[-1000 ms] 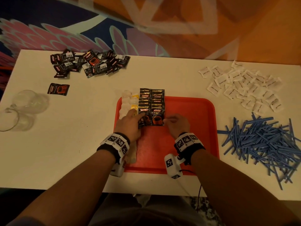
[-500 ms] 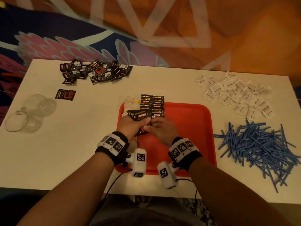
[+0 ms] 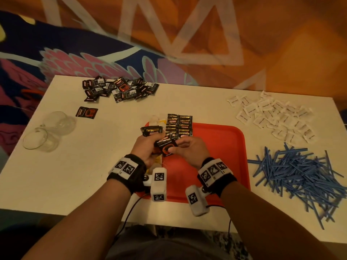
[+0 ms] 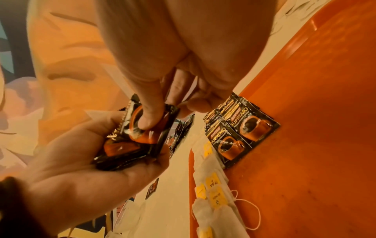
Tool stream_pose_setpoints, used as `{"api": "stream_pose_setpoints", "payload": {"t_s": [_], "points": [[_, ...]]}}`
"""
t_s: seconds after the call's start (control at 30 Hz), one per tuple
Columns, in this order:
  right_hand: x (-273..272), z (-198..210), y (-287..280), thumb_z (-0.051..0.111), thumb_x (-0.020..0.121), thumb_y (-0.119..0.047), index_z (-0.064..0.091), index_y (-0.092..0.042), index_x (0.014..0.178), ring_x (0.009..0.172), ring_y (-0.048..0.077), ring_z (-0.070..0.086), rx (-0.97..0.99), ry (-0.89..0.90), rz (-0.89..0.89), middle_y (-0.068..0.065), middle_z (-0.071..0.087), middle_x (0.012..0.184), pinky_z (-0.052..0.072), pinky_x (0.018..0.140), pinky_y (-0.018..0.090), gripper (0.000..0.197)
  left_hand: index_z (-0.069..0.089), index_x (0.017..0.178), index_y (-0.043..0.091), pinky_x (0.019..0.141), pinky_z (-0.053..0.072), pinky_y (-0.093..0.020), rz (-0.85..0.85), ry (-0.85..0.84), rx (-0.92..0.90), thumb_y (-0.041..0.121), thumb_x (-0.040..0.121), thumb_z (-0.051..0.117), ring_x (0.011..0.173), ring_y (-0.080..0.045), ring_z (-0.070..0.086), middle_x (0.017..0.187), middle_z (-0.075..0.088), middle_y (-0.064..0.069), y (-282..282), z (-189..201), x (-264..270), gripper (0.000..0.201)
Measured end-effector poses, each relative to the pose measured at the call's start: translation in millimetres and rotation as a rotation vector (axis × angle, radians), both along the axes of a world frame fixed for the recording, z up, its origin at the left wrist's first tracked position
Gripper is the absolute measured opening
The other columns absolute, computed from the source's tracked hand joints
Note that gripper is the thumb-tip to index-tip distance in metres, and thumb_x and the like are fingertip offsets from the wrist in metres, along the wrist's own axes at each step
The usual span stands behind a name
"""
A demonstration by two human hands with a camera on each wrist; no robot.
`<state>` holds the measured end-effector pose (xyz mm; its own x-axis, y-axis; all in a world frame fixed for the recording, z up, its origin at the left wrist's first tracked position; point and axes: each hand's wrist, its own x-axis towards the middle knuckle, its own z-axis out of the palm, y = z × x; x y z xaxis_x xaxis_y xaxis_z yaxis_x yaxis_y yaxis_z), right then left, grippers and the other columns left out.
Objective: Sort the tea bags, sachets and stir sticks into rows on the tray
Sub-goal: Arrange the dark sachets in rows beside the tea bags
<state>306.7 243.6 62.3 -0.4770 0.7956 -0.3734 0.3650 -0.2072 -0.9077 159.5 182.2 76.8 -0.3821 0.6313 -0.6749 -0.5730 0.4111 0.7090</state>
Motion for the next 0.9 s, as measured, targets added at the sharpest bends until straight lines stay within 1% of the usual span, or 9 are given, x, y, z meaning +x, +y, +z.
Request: {"api": "stream_pose_setpoints", "payload": {"t_s": [0.1,0.2,0.27,0.43,0.57,0.67,0.73,0.83,0.9], "points": [[3,-4,-1,0.085,0.070,-0.010,0.076,-0.011,0.083,0.078,0.012,0.068,0.041,-0.047,0.003,0.003,0.074,0.085,0.053,0.070,0.021,0.016,0.071,0.105,0.010,0.089,0.055,-0.047,-0.017,0.033,-0.023,0.014,0.086,0.074,0.097,-0.032,0.070,0.100,0.075,-0.014,-3,-4,-2,0.020],[5,-8,-5,0.085,0.070,-0.009,0.073,-0.016,0.079,0.070,0.004,0.065,0.023,-0.079,-0.006,-0.002,0.072,0.080,0.050,0.065,0.014,0.016,0.071,0.100,0.010,0.067,0.055,-0.036,-0.059,0.040,-0.065,0.010,0.085,0.072,0.080,-0.027,0.070,0.091,0.074,-0.013,-8,-8,-3,0.015],[5,-10,-10,0.085,0.070,-0.008,0.069,-0.024,0.073,0.062,-0.004,0.060,0.035,-0.091,-0.008,-0.009,0.067,0.074,0.046,0.061,0.009,0.024,0.071,0.106,0.005,0.061,0.052,-0.032,-0.101,0.026,-0.080,0.008,0.084,0.073,0.078,-0.027,0.070,0.095,0.073,-0.015,-11,-12,-3,0.023],[4,-16,-17,0.084,0.072,-0.012,0.071,-0.024,0.077,0.059,-0.005,0.055,0.087,-0.154,0.052,-0.015,0.062,0.070,0.043,0.058,0.005,0.019,0.067,0.119,0.002,0.083,0.058,-0.045,-0.165,0.096,-0.020,0.010,0.085,0.075,0.102,-0.036,0.070,0.108,0.073,-0.018,-16,-20,-6,0.036],[5,-25,-15,0.079,0.080,-0.017,0.075,-0.012,0.099,0.064,-0.011,0.054,0.078,-0.245,0.090,-0.017,0.062,0.078,0.040,0.060,0.002,0.020,0.073,0.102,0.011,0.087,0.058,-0.047,-0.028,0.262,-0.085,0.019,0.087,0.075,0.094,-0.029,0.073,0.097,0.076,-0.011,-14,-27,-13,0.017],[6,-38,-7,0.073,0.086,-0.024,0.070,-0.013,0.113,0.093,0.003,0.059,0.017,-0.349,0.078,-0.002,0.069,0.111,0.042,0.080,0.011,0.030,0.070,0.086,0.013,0.075,0.059,-0.037,0.089,0.270,-0.177,0.017,0.089,0.071,0.073,-0.022,0.070,0.077,0.073,-0.005,-16,-32,-24,0.005],[5,-46,-1,0.071,0.088,-0.025,0.068,-0.013,0.119,0.109,0.012,0.060,-0.022,-0.404,0.037,0.001,0.067,0.121,0.045,0.089,0.021,0.033,0.070,0.090,0.008,0.064,0.057,-0.033,0.132,0.214,-0.211,0.012,0.090,0.067,0.063,-0.021,0.066,0.069,0.070,-0.005,-20,-34,-30,0.006],[-2,-57,7,0.070,0.088,-0.023,0.068,-0.015,0.112,0.105,0.014,0.062,-0.053,-0.448,-0.009,0.001,0.069,0.115,0.050,0.089,0.027,0.025,0.069,0.096,0.006,0.059,0.055,-0.034,0.153,0.173,-0.243,0.011,0.090,0.063,0.066,-0.025,0.065,0.075,0.068,-0.010,-31,-37,-39,0.010],[-7,-63,11,0.072,0.087,-0.022,0.067,-0.019,0.099,0.100,0.013,0.063,-0.056,-0.467,-0.029,0.000,0.071,0.108,0.052,0.088,0.030,0.013,0.068,0.102,0.004,0.061,0.058,-0.038,0.147,0.148,-0.261,0.013,0.090,0.062,0.071,-0.027,0.067,0.082,0.069,-0.013,-37,-40,-43,0.016]]}}
